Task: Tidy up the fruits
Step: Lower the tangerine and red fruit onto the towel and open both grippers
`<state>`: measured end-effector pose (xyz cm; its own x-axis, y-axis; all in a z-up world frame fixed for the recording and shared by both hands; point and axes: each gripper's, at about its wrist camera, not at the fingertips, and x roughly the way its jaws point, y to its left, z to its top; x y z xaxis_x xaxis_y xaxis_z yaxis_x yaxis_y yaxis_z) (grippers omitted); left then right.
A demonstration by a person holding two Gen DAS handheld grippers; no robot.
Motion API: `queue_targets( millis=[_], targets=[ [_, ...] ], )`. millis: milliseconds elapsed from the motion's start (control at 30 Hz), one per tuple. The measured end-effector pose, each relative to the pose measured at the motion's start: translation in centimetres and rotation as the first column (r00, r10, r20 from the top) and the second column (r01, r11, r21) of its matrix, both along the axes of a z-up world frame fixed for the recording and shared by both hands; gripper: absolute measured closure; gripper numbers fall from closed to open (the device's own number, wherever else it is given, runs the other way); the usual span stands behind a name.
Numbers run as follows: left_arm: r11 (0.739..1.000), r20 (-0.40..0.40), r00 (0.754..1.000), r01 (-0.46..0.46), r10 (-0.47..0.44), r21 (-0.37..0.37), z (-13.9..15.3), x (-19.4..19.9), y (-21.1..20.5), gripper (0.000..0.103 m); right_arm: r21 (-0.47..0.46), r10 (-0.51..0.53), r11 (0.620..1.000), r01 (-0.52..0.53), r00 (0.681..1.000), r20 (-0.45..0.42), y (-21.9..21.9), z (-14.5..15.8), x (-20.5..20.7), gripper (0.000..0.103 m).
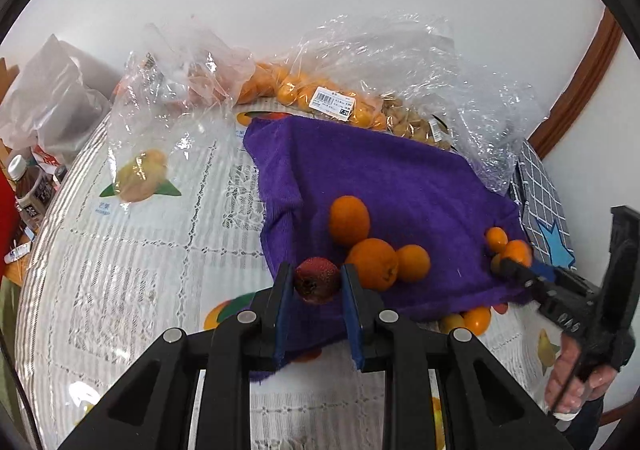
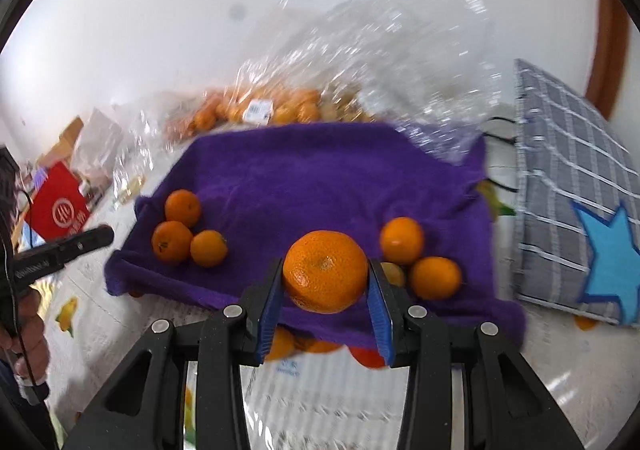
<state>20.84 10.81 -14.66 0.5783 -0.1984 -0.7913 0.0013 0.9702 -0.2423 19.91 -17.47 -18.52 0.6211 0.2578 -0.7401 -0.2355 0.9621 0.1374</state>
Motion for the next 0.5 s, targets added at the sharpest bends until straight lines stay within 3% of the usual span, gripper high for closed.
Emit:
queue_targets(
  millis=[133, 500],
  targets=[
    [1.0, -0.023, 1.0, 0.017, -0.017, -0.014, -0.6, 1.3, -0.3, 0.08, -0.037, 0.037, 0.999, -0.039, 0.998, -0.045, 1.7, -1.6, 1.4, 0.063],
    [0.999, -0.064, 0.997, 0.034, -0.031, 0.038, -1.8, 2.9, -1.8, 0.08, -0.079, 0.056, 0.995, -0.063, 0.995, -0.086, 3.1, -3.2, 2.6, 0.063]
  ],
)
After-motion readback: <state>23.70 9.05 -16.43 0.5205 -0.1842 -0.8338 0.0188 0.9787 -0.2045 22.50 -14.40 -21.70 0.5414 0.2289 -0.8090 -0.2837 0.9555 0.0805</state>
